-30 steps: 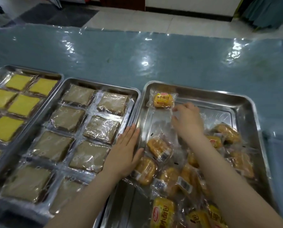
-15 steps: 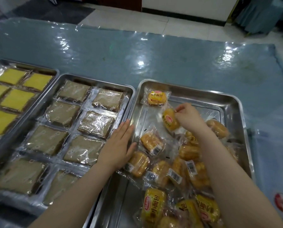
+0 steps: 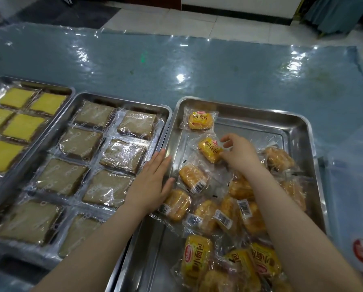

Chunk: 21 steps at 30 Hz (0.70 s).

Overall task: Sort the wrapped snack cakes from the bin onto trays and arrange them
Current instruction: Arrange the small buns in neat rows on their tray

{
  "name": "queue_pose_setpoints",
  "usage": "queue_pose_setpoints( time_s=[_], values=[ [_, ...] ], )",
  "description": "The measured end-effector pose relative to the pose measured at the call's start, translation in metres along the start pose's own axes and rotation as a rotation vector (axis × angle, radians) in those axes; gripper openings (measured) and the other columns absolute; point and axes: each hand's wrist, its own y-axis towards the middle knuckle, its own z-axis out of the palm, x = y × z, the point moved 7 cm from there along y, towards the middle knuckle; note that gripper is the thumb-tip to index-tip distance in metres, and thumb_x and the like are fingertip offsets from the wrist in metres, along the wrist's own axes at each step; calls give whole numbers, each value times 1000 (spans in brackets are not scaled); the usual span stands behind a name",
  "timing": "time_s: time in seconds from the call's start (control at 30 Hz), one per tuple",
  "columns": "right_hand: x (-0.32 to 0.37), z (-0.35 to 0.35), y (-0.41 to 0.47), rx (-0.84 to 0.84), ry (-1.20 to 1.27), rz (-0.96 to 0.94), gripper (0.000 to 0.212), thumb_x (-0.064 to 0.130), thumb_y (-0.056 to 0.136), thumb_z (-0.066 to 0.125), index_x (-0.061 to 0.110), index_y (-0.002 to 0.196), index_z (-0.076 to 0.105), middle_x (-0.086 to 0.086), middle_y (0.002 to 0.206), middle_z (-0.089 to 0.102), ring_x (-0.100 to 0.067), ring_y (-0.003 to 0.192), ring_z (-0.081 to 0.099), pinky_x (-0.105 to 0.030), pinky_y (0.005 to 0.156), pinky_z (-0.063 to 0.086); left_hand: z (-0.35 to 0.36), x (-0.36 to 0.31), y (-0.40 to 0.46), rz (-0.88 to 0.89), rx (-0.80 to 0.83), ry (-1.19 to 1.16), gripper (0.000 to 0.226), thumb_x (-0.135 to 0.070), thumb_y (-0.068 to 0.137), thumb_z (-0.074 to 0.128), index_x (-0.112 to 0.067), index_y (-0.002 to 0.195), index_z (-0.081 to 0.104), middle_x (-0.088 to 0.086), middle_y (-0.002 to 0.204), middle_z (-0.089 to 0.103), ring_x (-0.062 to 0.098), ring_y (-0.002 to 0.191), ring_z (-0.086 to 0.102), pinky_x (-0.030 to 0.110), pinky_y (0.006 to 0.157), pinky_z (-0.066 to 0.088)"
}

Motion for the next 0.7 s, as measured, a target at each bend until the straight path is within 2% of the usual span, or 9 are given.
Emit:
queue_pose_setpoints(
  time_s=[0.07,0.17,0.27,0.33,0.4,0.5,0.57,0.63,0.7],
  values=[
    [4,-9,-2,-126,-181,-19,45,3,85,56,25,124,57,-2,124,60,-25,111,52,-40,88,49,0,0,0,-1,-2,-8,64,-50,93,30,-31,149,2,-16,153,-13,-6,135,-21,26,111,-1],
    [28,-4,-11,-203,-229,-181,48,0,85,51,18,129,56,-3,137,54,-26,131,41,-40,108,33,0,2,0,-16,2,-16,65,-51,92,29,-34,148,2,-17,154,-11,-6,135,-18,27,111,0],
    [41,27,-18,14,-292,-254,60,5,91,48,15,148,31,-5,156,26,-28,146,16,-40,115,18,-2,-1,0,-12,4,9,64,-50,93,30,-32,148,2,-15,154,-11,0,139,-13,27,112,-1],
    [35,40,-21,143,-338,-215,65,15,97,45,15,152,12,-5,161,8,-30,147,0,-43,116,13,-3,-4,0,-2,18,63,65,-48,95,33,-29,149,5,-11,155,-11,3,139,-13,27,111,-5],
    [25,43,-23,184,-350,-179,67,30,100,41,17,153,3,-5,161,-4,-33,146,-9,-45,116,11,-6,-6,1,-3,29,103,64,-46,95,38,-27,149,10,-7,157,-7,5,139,-9,27,110,-6],
    [10,34,-22,156,-361,-89,69,35,99,41,15,153,3,-14,159,-12,-38,144,-13,-47,116,7,-21,-14,8,-9,-29,107,59,-34,93,47,-24,147,25,1,157,16,16,142,15,30,110,5],
    [4,26,-20,127,-356,-40,67,32,99,43,11,152,6,-19,158,-11,-39,144,-12,-48,117,6,-28,-23,14,-16,-56,100,57,-30,93,47,-23,146,27,2,156,20,19,141,21,33,111,15],
    [3,16,-16,88,-315,-31,61,28,99,44,8,149,17,-20,158,-8,-36,145,-10,-46,119,7,-29,-33,20,-17,-51,43,56,-30,93,47,-25,145,27,-1,156,19,19,139,25,36,107,28],
    [6,8,-15,15,-326,-78,53,27,98,45,8,145,28,-18,159,-1,-33,147,-5,-46,119,8,-24,-48,24,35,-13,-46,51,-27,93,48,-26,142,34,-3,152,29,16,133,35,33,102,35]
  ],
)
